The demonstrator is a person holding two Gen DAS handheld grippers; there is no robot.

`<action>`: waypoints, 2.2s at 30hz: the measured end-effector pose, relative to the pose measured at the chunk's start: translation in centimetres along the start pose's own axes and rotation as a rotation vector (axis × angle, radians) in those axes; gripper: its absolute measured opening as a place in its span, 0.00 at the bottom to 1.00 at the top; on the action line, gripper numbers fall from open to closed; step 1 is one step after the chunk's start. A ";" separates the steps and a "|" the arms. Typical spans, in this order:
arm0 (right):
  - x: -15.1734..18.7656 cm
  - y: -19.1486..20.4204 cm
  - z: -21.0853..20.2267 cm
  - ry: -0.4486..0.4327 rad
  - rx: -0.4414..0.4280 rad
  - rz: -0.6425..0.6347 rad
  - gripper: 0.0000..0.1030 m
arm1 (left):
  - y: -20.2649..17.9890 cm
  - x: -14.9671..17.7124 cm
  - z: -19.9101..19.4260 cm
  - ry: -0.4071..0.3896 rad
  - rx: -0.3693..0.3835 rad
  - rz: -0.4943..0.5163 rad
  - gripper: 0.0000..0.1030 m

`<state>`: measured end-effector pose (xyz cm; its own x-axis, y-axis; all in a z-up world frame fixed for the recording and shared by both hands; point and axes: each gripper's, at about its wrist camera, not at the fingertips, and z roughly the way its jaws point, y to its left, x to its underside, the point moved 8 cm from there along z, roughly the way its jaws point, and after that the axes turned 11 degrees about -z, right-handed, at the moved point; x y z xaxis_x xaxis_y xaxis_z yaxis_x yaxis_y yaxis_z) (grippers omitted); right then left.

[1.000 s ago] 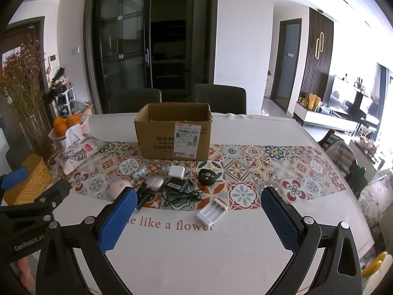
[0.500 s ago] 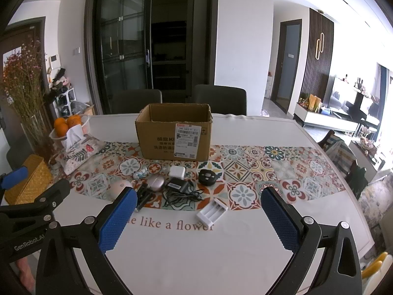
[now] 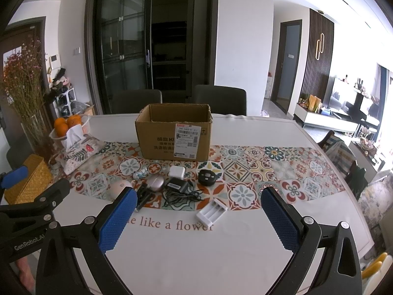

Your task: Organize rigid objects

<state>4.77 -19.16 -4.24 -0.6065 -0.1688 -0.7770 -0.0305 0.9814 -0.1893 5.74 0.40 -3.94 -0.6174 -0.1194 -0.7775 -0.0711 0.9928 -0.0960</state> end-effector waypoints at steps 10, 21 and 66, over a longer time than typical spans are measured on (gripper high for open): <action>0.1 0.1 0.0 0.002 -0.001 -0.002 0.99 | 0.0 0.1 -0.2 0.004 -0.002 0.002 1.00; 1.1 0.1 1.5 0.037 -0.023 -0.010 0.99 | -0.6 1.5 2.0 0.065 -0.005 0.010 1.00; 11.7 -0.6 25.0 0.280 -0.203 -0.203 0.92 | -6.3 11.8 21.8 0.335 -0.140 0.145 1.00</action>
<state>17.54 -23.99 -28.23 -0.7644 -0.3573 -0.5367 -0.3116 0.9335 -0.1776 15.98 -7.36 -26.11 -0.8487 0.0070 -0.5289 -0.0563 0.9930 0.1036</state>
